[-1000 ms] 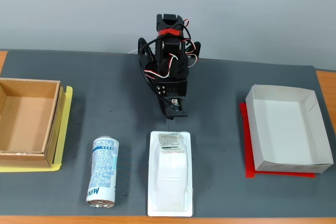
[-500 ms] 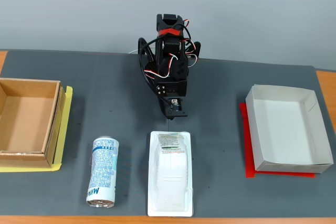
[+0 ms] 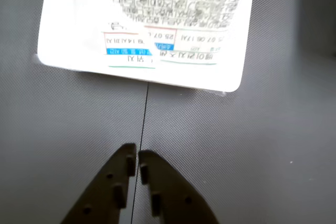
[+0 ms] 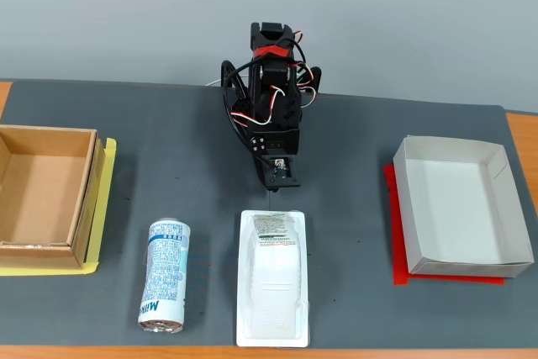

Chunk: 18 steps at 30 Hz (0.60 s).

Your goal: Pick the can and put it in the brown box

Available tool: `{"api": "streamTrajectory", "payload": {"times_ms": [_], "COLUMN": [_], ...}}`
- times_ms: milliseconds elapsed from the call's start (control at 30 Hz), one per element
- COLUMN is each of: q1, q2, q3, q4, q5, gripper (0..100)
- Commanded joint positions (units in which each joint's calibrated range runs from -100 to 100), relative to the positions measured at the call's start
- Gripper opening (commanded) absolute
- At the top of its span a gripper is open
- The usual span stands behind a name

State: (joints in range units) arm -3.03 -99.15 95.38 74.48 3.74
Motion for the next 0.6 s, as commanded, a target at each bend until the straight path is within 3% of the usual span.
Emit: {"api": "streamTrajectory", "payload": {"times_ms": [0,233,567], "q1": [-0.14,0.43,4.09], "q2": [0.26,3.31,26.77], "q3": [-3.61,-11.12,-32.75], "q4": [-0.24,-3.10,-13.42], "q5": [0.07,0.12,4.97], "gripper": [1,1,1]}}
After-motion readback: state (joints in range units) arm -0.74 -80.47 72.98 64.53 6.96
